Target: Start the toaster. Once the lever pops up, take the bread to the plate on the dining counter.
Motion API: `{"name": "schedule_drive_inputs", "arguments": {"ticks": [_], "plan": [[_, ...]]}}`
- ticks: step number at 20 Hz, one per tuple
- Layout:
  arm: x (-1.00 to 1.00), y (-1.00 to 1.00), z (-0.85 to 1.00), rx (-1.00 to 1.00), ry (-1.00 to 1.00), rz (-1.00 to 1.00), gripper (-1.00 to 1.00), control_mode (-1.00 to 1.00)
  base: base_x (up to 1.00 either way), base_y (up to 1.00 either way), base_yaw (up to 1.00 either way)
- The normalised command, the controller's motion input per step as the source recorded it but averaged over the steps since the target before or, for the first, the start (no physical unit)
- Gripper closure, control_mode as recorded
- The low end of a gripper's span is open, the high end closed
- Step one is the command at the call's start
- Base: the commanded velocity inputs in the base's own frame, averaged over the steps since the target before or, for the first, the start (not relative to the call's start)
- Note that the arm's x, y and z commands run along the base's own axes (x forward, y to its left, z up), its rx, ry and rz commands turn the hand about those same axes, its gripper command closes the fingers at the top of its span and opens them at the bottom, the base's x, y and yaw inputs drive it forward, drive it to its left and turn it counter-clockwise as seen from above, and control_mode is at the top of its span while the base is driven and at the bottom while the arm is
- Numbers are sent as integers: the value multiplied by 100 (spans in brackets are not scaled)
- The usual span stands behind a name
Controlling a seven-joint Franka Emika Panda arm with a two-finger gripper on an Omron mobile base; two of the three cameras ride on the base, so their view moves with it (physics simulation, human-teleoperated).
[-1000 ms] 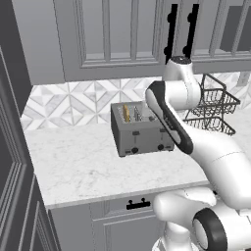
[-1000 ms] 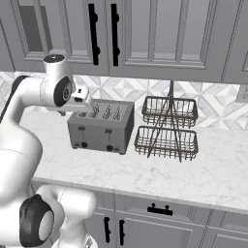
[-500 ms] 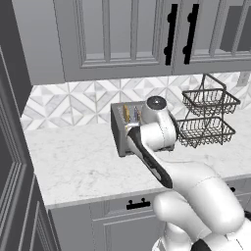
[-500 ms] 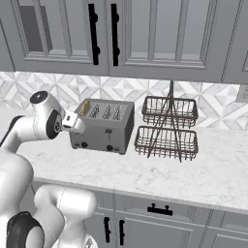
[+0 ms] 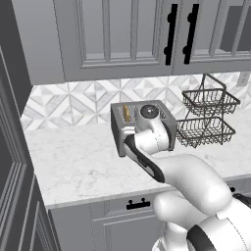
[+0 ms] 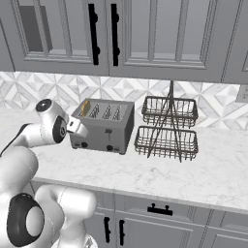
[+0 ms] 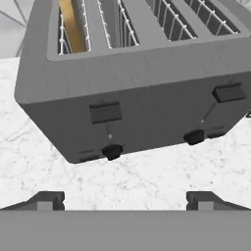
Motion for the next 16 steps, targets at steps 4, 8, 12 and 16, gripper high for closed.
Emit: {"name": "schedule_drive_inputs", "arguments": {"ticks": [4, 8, 12, 16], "plan": [[9, -1, 42, 11, -5, 7, -100, -100, 0, 0, 0], [3, 0, 0, 0, 0, 3, -100, -100, 0, 0, 0], [31, 13, -37, -5, 0, 0, -100, -100, 0, 0, 0], [42, 3, -12, 0, 0, 0, -100, -100, 0, 0, 0]]}}
